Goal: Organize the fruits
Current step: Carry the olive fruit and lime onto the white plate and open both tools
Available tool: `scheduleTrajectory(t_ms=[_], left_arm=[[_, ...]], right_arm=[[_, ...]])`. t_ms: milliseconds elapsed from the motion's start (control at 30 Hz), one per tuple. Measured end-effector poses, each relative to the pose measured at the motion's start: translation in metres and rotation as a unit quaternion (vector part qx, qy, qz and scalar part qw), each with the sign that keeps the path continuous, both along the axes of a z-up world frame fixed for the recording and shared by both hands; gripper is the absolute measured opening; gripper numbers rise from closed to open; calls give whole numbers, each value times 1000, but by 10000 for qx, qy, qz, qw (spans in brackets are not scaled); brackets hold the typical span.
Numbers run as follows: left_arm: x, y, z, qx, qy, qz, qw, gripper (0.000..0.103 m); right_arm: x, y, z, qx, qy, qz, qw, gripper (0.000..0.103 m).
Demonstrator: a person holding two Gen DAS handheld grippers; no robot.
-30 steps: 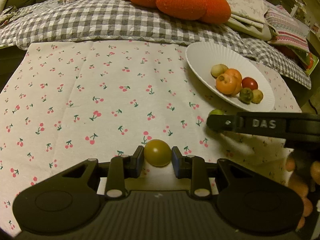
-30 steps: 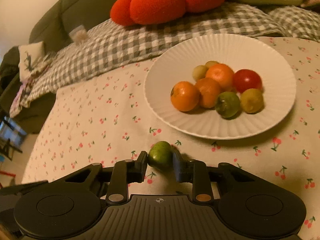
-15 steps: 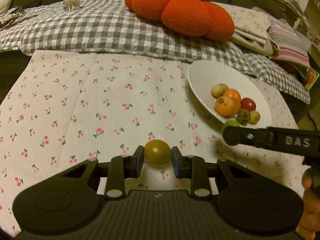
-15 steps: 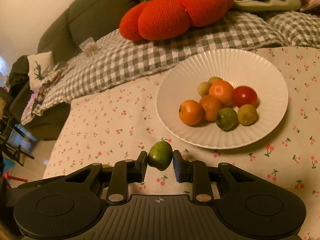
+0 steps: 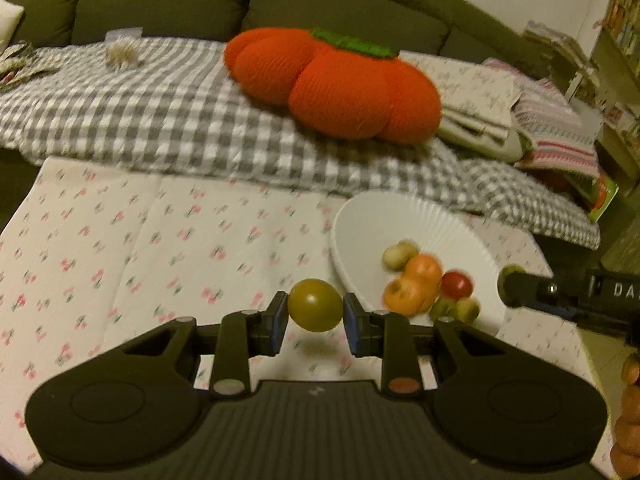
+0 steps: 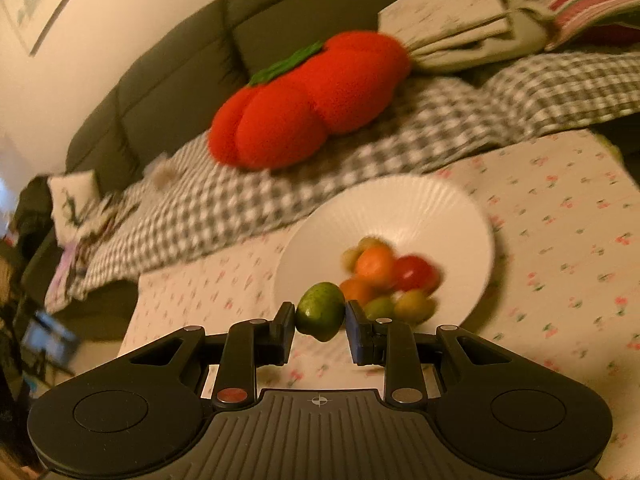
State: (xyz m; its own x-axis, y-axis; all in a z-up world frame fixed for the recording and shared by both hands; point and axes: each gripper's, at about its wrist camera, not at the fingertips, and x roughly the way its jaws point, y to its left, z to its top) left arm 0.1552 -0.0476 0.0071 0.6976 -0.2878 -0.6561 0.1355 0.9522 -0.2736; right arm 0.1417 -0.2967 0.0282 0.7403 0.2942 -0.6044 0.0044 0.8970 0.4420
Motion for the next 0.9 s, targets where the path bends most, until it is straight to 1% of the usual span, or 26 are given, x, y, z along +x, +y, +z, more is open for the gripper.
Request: scheduleTrajectory(t_ms=[167, 267, 433, 600, 767, 867, 900], left_arm=[[19, -16, 6, -144, -203, -124, 9996, 28], [31, -26, 1, -251, -180, -262, 9992, 28], [48, -36, -11, -363, -83, -362, 9987, 28], [58, -44, -21, -388, 10, -415, 9984, 28], [62, -49, -31, -321, 77, -457, 9984, 28], [63, -48, -33, -330, 87, -438, 9985, 28], [63, -48, -33, -348, 94, -445, 9984, 31]], right_arm=[[5, -26, 0, 4, 17, -373, 9993, 26], [8, -35, -4, -72, 83, -491, 9987, 27], [16, -46, -16, -179, 282, -631, 9974, 27], [22, -51, -28, -191, 294, -566, 9978, 27], [27, -44, -36, -248, 376, -382, 9983, 27], [30, -44, -38, -280, 420, -422, 9978, 28], [31, -45, -39, -277, 418, -460, 9977, 28]])
